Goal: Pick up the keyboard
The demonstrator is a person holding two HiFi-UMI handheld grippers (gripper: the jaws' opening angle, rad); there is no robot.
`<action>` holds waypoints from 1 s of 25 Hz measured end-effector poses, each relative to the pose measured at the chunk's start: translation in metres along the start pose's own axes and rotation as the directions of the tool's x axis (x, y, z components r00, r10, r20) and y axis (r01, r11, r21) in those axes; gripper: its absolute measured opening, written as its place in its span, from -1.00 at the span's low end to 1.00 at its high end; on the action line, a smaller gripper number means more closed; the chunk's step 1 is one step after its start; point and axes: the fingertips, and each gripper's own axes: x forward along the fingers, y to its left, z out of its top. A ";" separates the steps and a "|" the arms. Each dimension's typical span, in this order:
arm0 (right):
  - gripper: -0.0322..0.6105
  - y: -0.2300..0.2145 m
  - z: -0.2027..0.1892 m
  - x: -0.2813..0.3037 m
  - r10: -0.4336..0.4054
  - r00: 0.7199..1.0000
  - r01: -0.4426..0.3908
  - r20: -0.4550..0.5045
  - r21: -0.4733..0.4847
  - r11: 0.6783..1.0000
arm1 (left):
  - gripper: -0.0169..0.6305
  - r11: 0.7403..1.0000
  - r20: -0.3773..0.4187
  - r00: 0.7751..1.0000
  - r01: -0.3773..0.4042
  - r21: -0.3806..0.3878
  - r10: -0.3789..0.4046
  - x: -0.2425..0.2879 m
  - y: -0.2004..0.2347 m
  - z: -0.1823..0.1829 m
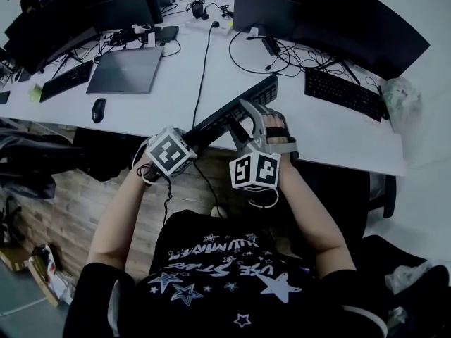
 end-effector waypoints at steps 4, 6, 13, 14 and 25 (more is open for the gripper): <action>-0.06 -0.020 0.010 -0.003 -0.076 0.995 0.069 0.067 0.109 0.992 | -0.70 0.994 0.074 0.997 -0.001 -0.107 0.009 -0.014 0.006 0.001; -0.10 -0.030 0.012 -0.007 -0.125 0.988 0.105 0.092 0.198 0.975 | -0.70 0.986 0.112 0.994 -0.002 -0.165 0.021 -0.020 0.008 -0.001; -0.38 -0.037 0.002 -0.010 -0.175 0.981 0.105 0.084 0.529 0.842 | -0.70 0.925 0.219 0.970 -0.014 -0.379 0.104 -0.042 0.011 -0.036; -0.44 -0.033 -0.001 -0.010 -0.167 0.983 0.095 0.077 0.567 0.818 | -0.70 0.916 0.232 0.966 -0.010 -0.402 0.112 -0.046 0.009 -0.043; -0.89 0.005 0.008 -0.035 -0.055 0.989 -0.074 0.140 0.768 0.636 | -0.70 0.812 0.327 0.914 -0.002 -0.584 0.238 -0.091 -0.057 -0.103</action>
